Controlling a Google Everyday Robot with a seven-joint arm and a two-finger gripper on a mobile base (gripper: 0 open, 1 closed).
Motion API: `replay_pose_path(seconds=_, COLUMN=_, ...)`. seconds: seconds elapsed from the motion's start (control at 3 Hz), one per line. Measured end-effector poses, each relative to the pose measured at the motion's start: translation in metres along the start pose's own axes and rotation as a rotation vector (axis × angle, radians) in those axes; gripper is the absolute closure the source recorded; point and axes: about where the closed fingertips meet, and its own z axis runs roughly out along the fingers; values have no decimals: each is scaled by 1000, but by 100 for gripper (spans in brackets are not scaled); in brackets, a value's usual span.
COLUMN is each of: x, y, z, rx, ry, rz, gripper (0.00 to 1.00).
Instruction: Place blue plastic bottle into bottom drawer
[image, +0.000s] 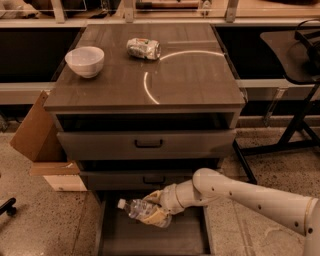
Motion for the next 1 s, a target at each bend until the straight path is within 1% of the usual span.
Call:
replay_pose_path(seconds=0.33, x=21, y=-3, z=19, rx=32, ry=18, rz=3, gripper=100)
replay_pose_path(seconds=0.67, x=48, y=-8, z=46, rx=71, ry=49, rz=33, gripper=100)
replay_pose_path(seconds=1.0, x=65, y=-11, z=65, rx=81, ry=64, rz=60, gripper=100)
